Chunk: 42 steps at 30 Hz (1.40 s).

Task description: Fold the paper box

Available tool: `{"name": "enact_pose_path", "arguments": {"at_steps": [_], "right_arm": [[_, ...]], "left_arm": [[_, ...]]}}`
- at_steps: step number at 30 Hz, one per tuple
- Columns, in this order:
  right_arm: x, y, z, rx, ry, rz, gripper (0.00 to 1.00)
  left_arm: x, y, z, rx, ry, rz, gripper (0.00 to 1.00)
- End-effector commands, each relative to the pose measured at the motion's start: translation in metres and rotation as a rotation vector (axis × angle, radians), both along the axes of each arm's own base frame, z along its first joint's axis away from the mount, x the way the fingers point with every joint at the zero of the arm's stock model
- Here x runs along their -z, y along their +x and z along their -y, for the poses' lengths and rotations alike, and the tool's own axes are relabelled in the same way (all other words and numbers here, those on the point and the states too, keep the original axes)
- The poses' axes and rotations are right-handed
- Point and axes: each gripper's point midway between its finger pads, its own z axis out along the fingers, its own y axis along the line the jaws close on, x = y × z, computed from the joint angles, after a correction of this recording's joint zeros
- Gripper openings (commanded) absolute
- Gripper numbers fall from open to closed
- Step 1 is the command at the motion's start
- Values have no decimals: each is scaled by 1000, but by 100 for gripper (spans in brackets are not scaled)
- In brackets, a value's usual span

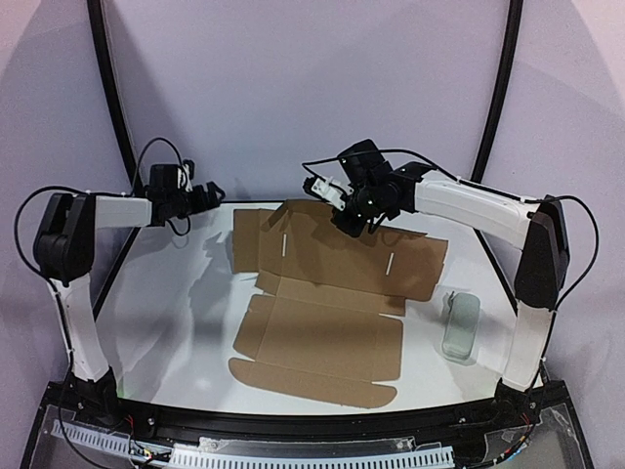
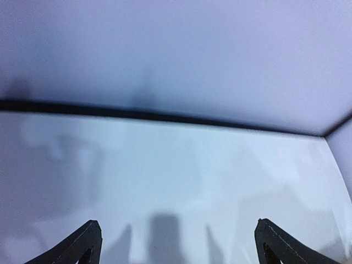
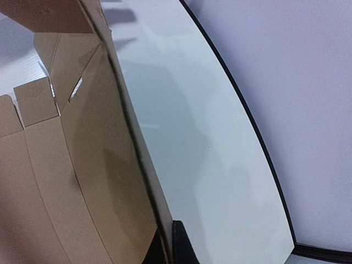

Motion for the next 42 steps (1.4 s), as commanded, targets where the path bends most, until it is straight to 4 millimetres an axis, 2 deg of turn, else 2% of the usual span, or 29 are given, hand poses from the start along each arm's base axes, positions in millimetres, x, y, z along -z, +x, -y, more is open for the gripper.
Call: {"name": "enact_pose_path", "arguments": {"at_steps": [1,7,10,13,19,24,26,30,32,42], "right_arm": [[-20,-2,-9,-22,101,18,0],[-31,8,-6,20,113,70,0],[-37,14,-3,55,118,97,0],[-38,18,-2,75,117,112,0],[-38,22,2,105,101,150,0],[-36,21,-2,86,80,187,0],[-35,17,-5,52,71,206,0],[-33,15,-9,3,33,259,0],[-33,16,-9,5,9,292,0],[-37,24,-7,48,-34,357,0]], "left_arm": [[7,-27,56,301,-67,-39,99],[37,-59,99,454,46,-81,99],[47,-70,108,469,71,-111,98],[47,-79,116,492,45,-122,97],[51,-92,120,458,68,-150,95],[43,-101,122,434,57,-134,95],[34,-103,122,432,37,-122,96],[3,-112,132,494,-30,-58,97],[-3,-118,137,530,-50,-36,98],[9,-156,151,724,-106,-74,98]]}}
